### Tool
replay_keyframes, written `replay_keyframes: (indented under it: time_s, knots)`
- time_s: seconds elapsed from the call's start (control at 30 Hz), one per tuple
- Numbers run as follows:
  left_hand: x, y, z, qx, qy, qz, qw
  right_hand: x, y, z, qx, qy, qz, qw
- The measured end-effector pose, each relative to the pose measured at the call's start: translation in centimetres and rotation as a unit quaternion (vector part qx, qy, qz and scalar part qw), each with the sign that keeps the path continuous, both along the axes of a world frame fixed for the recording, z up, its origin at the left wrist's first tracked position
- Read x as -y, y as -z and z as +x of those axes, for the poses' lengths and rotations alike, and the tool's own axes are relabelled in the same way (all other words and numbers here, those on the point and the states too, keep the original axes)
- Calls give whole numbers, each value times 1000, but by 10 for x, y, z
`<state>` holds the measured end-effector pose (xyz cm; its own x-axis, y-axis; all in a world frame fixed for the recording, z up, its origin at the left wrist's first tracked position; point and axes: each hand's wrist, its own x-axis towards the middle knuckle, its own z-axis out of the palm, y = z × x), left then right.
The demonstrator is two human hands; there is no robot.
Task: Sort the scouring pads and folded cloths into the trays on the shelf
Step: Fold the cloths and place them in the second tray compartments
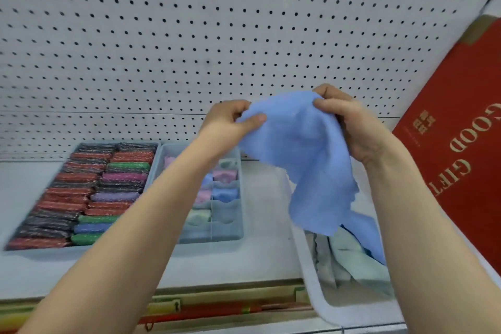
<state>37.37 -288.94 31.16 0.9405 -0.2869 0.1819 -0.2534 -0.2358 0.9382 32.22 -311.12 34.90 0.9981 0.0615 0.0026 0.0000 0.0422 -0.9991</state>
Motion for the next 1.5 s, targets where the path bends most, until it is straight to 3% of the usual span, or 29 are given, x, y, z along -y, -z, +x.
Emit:
replay_keyframes:
  time_s: [0.13, 0.23, 0.33, 0.43, 0.53, 0.63, 0.77, 0.9, 1.0, 1.17, 1.33, 1.5]
  knots:
    - [-47, -24, 5, -36, -48, -133, 989, -22, -5, 7, 13, -1, -135, 991]
    - [-75, -30, 7, -12, -125, -186, 975, -42, -4, 12, 31, -16, -180, 983]
    - [-101, -30, 3, 55, -159, -158, 973, -54, 0, 20, 44, -28, -305, 951]
    - [-112, -30, -3, 102, -88, -53, 989, -81, -3, 25, 68, -40, -425, 902]
    - [-103, -31, -11, 110, -33, 5, 993, -133, -2, 27, 117, -111, -329, 930]
    - [-111, -27, -10, 143, -94, 87, 981, -159, 6, 35, 99, -70, -212, 970]
    - [-150, -1, -13, -6, 10, 215, 977, -147, 4, 42, 64, 13, -116, 991]
    - [-177, 29, -8, -53, 1, 139, 989, -137, 3, 46, 33, 50, -105, 993]
    - [-173, 31, -10, -89, 30, 54, 994, -146, 8, 44, 30, 22, -128, 991]
    - [-126, 31, -14, -38, 60, 75, 995, -172, 11, 35, 71, -77, -157, 982]
    - [-142, 38, -8, -29, 18, 116, 993, -147, 4, 38, 62, 37, 1, 997]
    - [-171, 38, -2, -32, -43, 43, 998, -123, 19, 43, 40, 90, -64, 993]
